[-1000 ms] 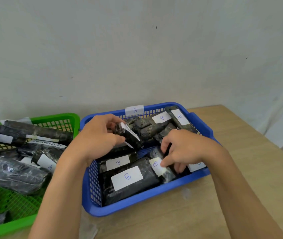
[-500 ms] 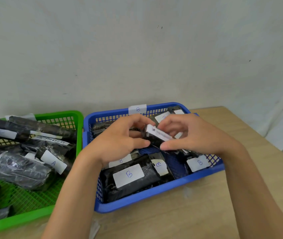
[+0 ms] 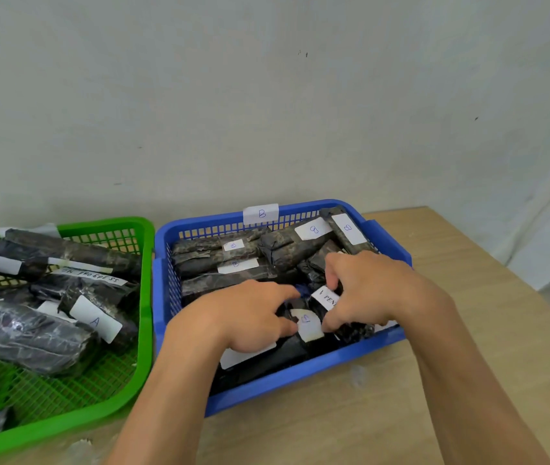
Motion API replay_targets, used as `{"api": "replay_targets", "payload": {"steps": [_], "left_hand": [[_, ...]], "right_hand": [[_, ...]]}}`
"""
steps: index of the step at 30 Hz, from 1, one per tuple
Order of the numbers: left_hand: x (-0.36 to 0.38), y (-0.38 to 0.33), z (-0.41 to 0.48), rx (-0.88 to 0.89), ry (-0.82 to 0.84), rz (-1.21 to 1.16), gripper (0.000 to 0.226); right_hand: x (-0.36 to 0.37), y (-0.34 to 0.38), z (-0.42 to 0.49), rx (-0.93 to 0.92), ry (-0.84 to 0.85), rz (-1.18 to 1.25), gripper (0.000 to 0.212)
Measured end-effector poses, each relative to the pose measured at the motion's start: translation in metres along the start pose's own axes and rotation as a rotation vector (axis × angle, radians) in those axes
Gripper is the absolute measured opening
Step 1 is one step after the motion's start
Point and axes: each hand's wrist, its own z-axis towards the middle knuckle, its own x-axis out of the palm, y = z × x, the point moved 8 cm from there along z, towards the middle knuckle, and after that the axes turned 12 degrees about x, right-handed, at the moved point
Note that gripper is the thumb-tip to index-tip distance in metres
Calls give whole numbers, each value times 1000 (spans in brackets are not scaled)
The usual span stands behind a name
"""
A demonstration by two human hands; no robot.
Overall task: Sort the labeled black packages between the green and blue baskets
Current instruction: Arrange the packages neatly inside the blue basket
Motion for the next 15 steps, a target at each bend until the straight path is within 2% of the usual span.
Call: {"api": "replay_targets", "payload": {"steps": [3,7,10,13,15], "left_hand": [[1,0,0,-10,35,19,52],[0,2,2,-4,23,44,51],[1,4,3,-6,22,50,51],[2,4,4,6,32,38,46],[3,1,5,30,44,42,43]], "right_hand": [[-2,-2,4,9,-37,-42,52],[-2,-10,-2,-108,180,312,52],[-8,-10,-9,-237,250,476,55],[0,-1,-10,-265,310,460,47],[5,5,-6,-267,288,428,45]]}}
